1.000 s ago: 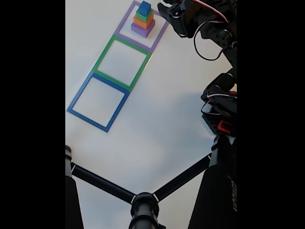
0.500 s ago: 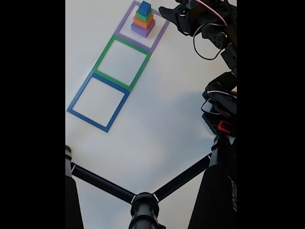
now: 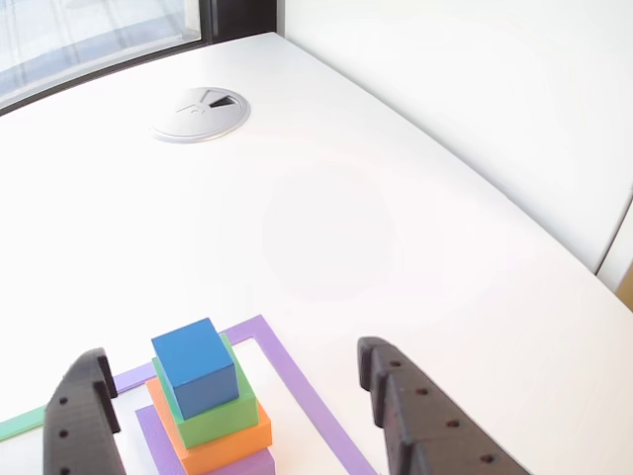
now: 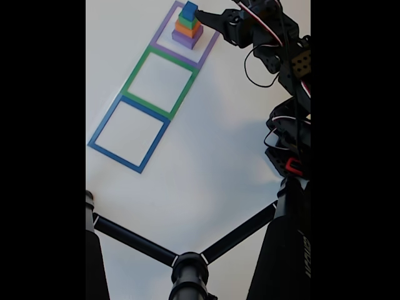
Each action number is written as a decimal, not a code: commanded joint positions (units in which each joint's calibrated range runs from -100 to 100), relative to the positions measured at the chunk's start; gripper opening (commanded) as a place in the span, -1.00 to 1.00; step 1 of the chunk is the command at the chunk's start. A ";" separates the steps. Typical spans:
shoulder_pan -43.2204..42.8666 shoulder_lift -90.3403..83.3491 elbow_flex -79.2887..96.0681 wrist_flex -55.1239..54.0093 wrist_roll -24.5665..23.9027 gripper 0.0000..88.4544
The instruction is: Tower of hanoi
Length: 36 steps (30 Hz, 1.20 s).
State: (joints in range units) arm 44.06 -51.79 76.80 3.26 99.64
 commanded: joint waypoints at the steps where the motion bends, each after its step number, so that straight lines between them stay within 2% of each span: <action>1: -0.82 4.03 -0.26 -6.91 0.36 -0.34; 11: -3.98 19.13 0.29 -23.59 0.36 -0.33; 21: -6.86 29.47 -0.53 -33.79 0.36 -0.32; 36: -9.07 38.92 -3.89 -41.08 0.36 -0.32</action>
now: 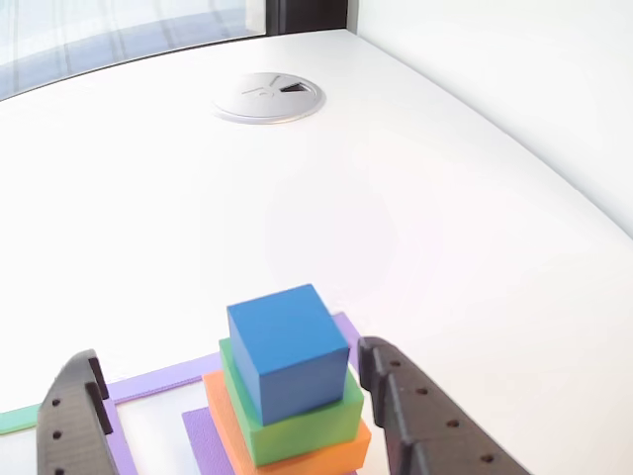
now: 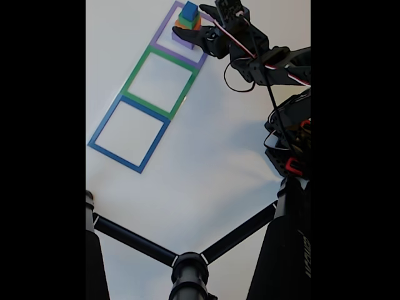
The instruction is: Tower of hanoi
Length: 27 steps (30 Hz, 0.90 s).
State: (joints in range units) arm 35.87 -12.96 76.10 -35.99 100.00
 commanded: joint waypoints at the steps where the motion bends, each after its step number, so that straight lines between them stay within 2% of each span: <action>1: -0.87 0.40 -3.55 -1.82 0.00 -0.32; 19: -1.64 3.71 -5.19 -2.06 0.00 -0.32; 27: -2.22 4.36 -5.00 -2.55 0.00 -0.45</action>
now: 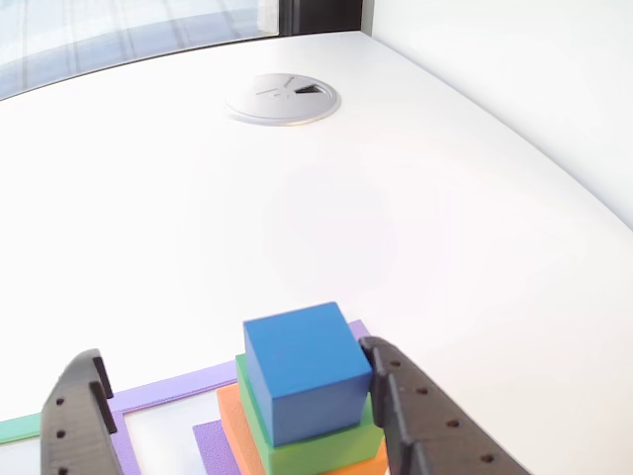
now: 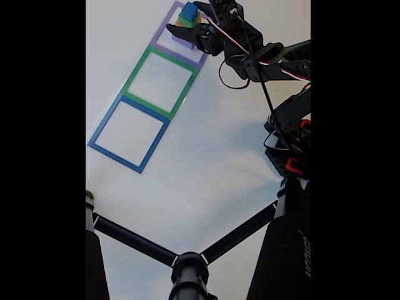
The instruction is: Tower of hanoi
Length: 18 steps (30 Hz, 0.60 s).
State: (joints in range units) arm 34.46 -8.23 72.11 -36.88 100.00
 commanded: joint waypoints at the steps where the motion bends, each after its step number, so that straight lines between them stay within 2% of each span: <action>1: -0.81 -0.21 -0.93 -1.99 0.00 -0.49; 4: -0.24 0.20 -0.66 -2.23 0.00 -0.62; 9: 0.15 0.36 -0.66 -2.31 0.00 -0.63; 18: -0.52 0.44 -0.75 -2.55 0.00 -0.87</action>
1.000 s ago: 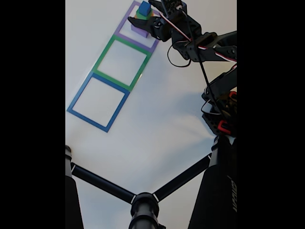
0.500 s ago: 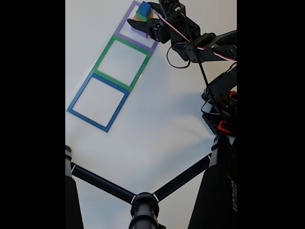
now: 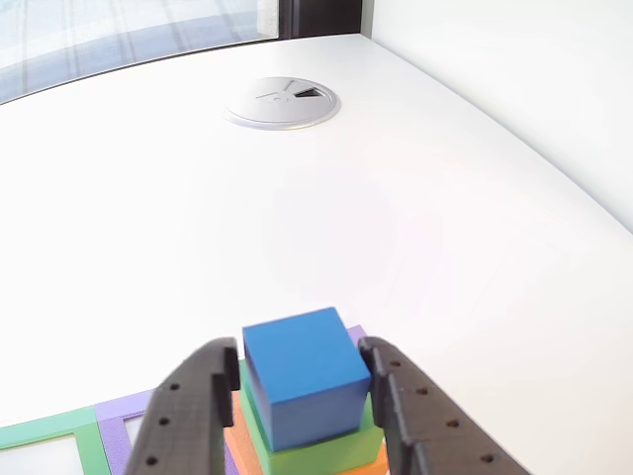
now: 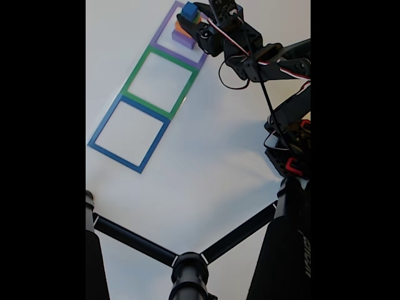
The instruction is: Tower of hanoi
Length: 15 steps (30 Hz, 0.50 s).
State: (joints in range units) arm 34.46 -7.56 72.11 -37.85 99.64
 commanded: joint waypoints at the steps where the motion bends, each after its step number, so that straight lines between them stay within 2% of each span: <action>1: -0.52 -0.24 -0.75 -1.59 0.36 -0.89; 11: -1.39 -1.12 -0.84 -1.18 0.36 -0.94; 15: -2.25 -6.94 -0.75 4.41 0.36 -0.94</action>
State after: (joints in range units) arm 33.53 -8.15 72.11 -37.36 99.46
